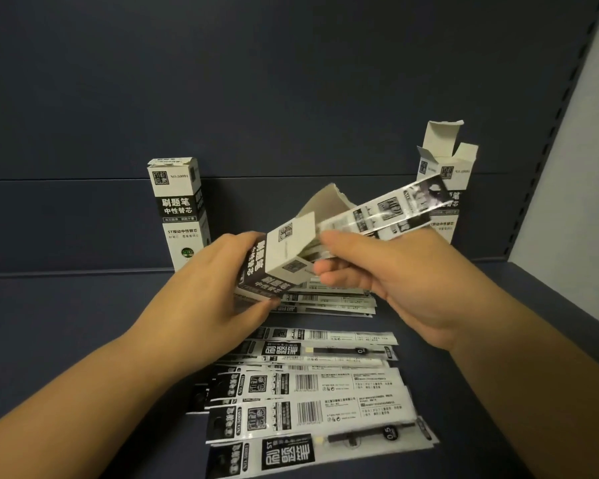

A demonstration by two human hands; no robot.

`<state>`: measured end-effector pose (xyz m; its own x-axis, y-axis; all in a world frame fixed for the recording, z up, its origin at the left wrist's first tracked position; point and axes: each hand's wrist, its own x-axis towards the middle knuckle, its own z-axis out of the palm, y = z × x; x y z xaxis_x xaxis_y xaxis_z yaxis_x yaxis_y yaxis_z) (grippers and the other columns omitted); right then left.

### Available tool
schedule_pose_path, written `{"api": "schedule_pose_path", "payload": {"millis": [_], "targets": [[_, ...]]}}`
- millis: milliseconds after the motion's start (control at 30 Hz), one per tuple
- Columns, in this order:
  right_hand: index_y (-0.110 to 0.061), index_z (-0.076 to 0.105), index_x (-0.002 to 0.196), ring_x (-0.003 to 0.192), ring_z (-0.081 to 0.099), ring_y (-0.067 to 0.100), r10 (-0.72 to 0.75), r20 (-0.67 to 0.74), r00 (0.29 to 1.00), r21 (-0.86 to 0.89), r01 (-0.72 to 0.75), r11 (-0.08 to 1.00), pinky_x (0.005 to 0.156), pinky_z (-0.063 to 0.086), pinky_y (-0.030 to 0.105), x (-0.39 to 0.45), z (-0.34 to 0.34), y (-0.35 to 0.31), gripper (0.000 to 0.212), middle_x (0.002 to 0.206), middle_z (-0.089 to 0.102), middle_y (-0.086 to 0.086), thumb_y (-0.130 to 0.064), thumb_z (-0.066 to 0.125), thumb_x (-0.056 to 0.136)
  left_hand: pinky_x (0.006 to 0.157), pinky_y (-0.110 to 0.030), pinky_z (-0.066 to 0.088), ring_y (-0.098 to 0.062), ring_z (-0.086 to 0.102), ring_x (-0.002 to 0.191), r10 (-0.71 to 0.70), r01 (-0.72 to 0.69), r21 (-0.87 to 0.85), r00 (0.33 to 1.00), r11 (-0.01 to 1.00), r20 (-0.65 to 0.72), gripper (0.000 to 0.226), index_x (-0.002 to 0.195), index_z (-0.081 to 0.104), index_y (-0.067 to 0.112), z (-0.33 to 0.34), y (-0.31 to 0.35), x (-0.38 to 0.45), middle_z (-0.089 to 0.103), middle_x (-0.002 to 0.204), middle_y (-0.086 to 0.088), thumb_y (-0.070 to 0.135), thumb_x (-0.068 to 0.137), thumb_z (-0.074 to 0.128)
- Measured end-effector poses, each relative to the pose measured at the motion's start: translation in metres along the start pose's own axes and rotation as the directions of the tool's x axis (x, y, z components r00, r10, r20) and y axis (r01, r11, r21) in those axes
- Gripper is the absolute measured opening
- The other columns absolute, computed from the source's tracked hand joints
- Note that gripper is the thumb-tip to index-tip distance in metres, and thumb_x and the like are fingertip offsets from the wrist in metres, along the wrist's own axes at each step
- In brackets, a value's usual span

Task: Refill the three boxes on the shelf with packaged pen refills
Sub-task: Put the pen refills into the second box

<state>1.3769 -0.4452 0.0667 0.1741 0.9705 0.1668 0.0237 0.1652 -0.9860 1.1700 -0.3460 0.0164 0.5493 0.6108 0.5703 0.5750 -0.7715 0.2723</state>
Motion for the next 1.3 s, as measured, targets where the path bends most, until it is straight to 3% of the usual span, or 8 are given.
{"api": "schedule_pose_path", "payload": {"millis": [133, 300, 433, 700, 900, 1067, 1200, 1300], "targets": [[-0.001, 0.072, 0.104, 0.072, 0.070, 0.017, -0.068, -0.037, 0.997, 0.175, 0.074, 0.982, 0.066, 0.059, 0.025, 0.003, 0.003, -0.002, 0.027, 0.085, 0.074, 0.008, -0.026, 0.064, 0.094, 0.082, -0.012, 0.038, 0.010, 0.043, 0.105, -0.021, 0.021, 0.003, 1.000, 1.000, -0.006, 0.074, 0.138, 0.029, 0.044, 0.000, -0.002, 0.001, 0.042, 0.115, 0.030, 0.050, 0.078, 0.071], [-0.024, 0.075, 0.102, 0.059, 0.059, 0.012, -0.179, -0.110, 0.978, -0.116, 0.167, 0.979, 0.052, 0.047, 0.025, 0.004, 0.000, 0.006, 0.012, 0.069, 0.070, 0.000, -0.026, 0.074, 0.090, 0.082, -0.011, 0.038, 0.009, 0.043, 0.105, -0.007, 0.007, 0.007, 1.000, 1.000, 0.011, 0.073, 0.138, 0.029, 0.045, 0.001, 0.001, 0.000, 0.041, 0.116, 0.031, 0.049, 0.079, 0.071], [-0.018, 0.066, 0.104, 0.050, 0.056, 0.004, -0.232, -0.043, 0.972, -0.132, 0.225, 0.965, 0.044, 0.041, 0.023, 0.002, 0.004, 0.007, 0.014, 0.067, 0.069, -0.007, -0.024, 0.070, 0.092, 0.084, -0.013, 0.042, 0.009, 0.045, 0.107, -0.006, 0.006, -0.008, 1.000, 1.000, 0.013, 0.071, 0.137, 0.030, 0.047, 0.001, 0.003, 0.000, 0.043, 0.115, 0.033, 0.049, 0.078, 0.070], [-0.028, 0.076, 0.093, 0.057, 0.047, 0.020, -0.376, 0.062, 0.925, -0.381, 0.370, 0.847, 0.059, 0.051, 0.034, 0.003, 0.005, 0.015, 0.012, 0.076, 0.068, 0.020, -0.017, 0.075, 0.087, 0.090, -0.022, 0.046, 0.005, 0.046, 0.111, 0.007, -0.007, -0.002, 0.999, 1.000, 0.034, 0.074, 0.141, 0.031, 0.043, 0.001, 0.001, 0.000, 0.046, 0.122, 0.028, 0.050, 0.079, 0.070], [-0.028, 0.077, 0.094, 0.054, 0.051, 0.027, -0.477, 0.023, 0.878, -0.379, 0.450, 0.809, 0.051, 0.048, 0.029, 0.005, 0.001, 0.013, 0.010, 0.070, 0.067, 0.018, -0.020, 0.075, 0.088, 0.089, -0.018, 0.044, 0.007, 0.046, 0.111, -0.004, 0.004, -0.043, 1.000, 0.999, 0.006, 0.075, 0.141, 0.032, 0.044, 0.000, 0.000, 0.000, 0.047, 0.121, 0.029, 0.050, 0.078, 0.071], [-0.024, 0.079, 0.102, 0.090, 0.068, 0.022, -0.491, 0.171, 0.854, -0.413, 0.514, 0.751, 0.081, 0.057, 0.036, 0.007, 0.002, 0.016, 0.022, 0.099, 0.074, -0.001, -0.007, 0.071, 0.091, 0.092, -0.025, 0.049, 0.007, 0.047, 0.112, 0.012, -0.011, -0.059, 1.000, 0.998, 0.017, 0.074, 0.139, 0.032, 0.046, 0.000, 0.000, 0.000, 0.046, 0.120, 0.031, 0.050, 0.077, 0.072], [-0.024, 0.074, 0.096, 0.079, 0.064, 0.029, -0.565, 0.019, 0.825, -0.342, 0.537, 0.771, 0.070, 0.058, 0.035, 0.010, -0.003, 0.013, 0.014, 0.091, 0.070, 0.001, -0.011, 0.071, 0.092, 0.095, -0.031, 0.052, 0.005, 0.052, 0.115, -0.041, 0.038, -0.164, 0.999, 0.986, -0.018, 0.072, 0.139, 0.038, 0.044, 0.000, 0.000, 0.000, 0.051, 0.123, 0.029, 0.047, 0.078, 0.074], [-0.027, 0.069, 0.094, 0.059, 0.055, 0.005, -0.503, -0.092, 0.860, -0.261, 0.466, 0.845, 0.056, 0.045, 0.019, 0.017, -0.008, 0.015, 0.012, 0.070, 0.063, -0.009, -0.015, 0.065, 0.097, 0.094, -0.033, 0.055, 0.006, 0.054, 0.115, -0.071, 0.060, -0.232, 0.997, 0.971, -0.036, 0.065, 0.132, 0.039, 0.052, -0.001, 0.001, 0.001, 0.053, 0.123, 0.031, 0.045, 0.078, 0.075]]}}
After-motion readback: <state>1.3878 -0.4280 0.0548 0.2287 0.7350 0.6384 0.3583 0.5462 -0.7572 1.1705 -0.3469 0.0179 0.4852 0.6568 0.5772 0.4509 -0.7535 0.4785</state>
